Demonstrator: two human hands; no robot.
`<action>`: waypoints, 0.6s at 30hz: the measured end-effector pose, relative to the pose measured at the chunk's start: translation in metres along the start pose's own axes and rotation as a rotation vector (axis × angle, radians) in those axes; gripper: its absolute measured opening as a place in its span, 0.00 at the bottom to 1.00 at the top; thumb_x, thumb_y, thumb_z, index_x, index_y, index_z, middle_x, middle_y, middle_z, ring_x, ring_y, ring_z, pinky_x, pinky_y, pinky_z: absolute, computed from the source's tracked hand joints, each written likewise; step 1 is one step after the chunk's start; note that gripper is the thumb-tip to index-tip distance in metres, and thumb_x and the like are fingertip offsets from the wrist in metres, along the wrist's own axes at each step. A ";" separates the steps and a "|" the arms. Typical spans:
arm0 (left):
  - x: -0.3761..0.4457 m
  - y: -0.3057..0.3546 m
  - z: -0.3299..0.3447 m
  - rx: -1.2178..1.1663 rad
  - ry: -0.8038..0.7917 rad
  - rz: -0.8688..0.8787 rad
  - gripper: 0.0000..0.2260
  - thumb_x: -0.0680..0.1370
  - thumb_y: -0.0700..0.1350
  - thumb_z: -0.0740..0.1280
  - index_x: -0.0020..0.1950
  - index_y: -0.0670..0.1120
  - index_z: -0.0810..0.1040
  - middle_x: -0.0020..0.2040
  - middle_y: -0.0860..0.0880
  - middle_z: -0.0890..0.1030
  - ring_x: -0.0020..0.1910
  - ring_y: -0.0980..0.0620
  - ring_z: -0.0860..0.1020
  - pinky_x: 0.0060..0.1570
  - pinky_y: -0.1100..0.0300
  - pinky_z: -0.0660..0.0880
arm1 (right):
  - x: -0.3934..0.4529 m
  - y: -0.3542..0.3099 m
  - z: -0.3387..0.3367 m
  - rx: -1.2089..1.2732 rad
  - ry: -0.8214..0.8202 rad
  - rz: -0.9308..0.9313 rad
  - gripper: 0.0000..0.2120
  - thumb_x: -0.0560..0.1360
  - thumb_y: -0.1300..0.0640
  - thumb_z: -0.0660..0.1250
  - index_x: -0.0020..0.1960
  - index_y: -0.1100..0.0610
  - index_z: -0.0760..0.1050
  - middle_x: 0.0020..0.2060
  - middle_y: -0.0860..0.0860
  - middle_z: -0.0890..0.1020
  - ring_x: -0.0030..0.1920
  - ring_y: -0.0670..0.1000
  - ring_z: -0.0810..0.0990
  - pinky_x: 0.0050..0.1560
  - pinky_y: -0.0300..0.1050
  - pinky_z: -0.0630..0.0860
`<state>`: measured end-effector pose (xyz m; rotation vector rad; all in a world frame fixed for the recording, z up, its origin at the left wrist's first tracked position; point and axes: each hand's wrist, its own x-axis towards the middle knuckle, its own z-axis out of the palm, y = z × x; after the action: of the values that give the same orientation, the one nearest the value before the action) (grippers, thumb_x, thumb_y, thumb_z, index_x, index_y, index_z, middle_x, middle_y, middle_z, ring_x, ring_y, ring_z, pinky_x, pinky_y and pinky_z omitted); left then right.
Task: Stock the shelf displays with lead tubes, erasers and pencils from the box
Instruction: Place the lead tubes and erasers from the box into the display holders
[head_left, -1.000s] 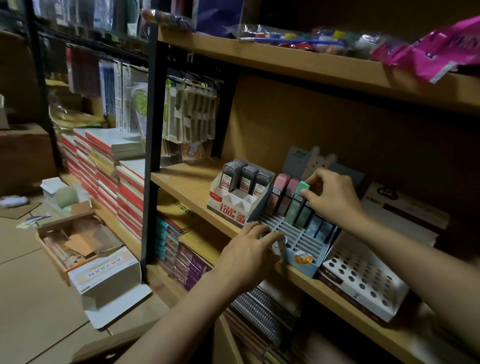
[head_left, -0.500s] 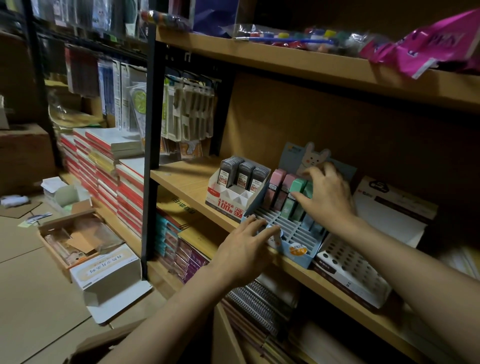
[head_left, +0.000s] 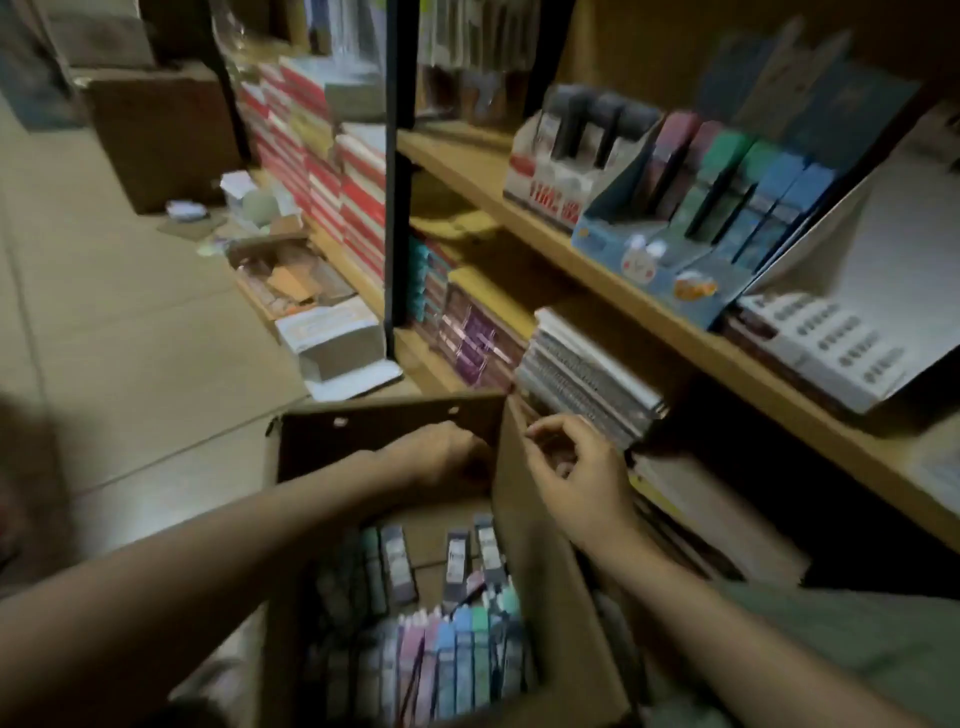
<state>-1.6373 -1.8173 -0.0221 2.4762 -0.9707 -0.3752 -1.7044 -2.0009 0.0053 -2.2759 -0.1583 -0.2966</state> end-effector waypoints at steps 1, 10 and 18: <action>-0.011 -0.010 0.019 -0.011 -0.057 -0.111 0.07 0.77 0.46 0.68 0.53 0.49 0.82 0.50 0.50 0.83 0.46 0.55 0.80 0.48 0.60 0.76 | -0.015 0.010 0.019 0.043 -0.047 0.089 0.09 0.75 0.61 0.69 0.48 0.47 0.75 0.45 0.45 0.78 0.46 0.39 0.77 0.42 0.28 0.72; -0.067 -0.039 0.180 -0.556 0.030 -0.880 0.09 0.74 0.47 0.73 0.52 0.49 0.79 0.51 0.50 0.81 0.46 0.58 0.77 0.40 0.68 0.74 | -0.048 0.101 0.116 -0.101 -0.685 0.571 0.19 0.73 0.59 0.73 0.61 0.53 0.74 0.57 0.50 0.77 0.51 0.47 0.77 0.46 0.38 0.76; -0.077 -0.044 0.221 -0.340 0.016 -0.926 0.18 0.70 0.50 0.76 0.57 0.48 0.80 0.57 0.47 0.73 0.49 0.52 0.75 0.51 0.63 0.75 | -0.067 0.138 0.155 -0.466 -0.985 0.318 0.32 0.65 0.47 0.80 0.64 0.52 0.72 0.65 0.52 0.70 0.65 0.54 0.71 0.64 0.51 0.71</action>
<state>-1.7563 -1.8031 -0.2279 2.4350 0.3021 -0.7232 -1.7153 -1.9758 -0.2111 -2.6558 -0.2361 1.0723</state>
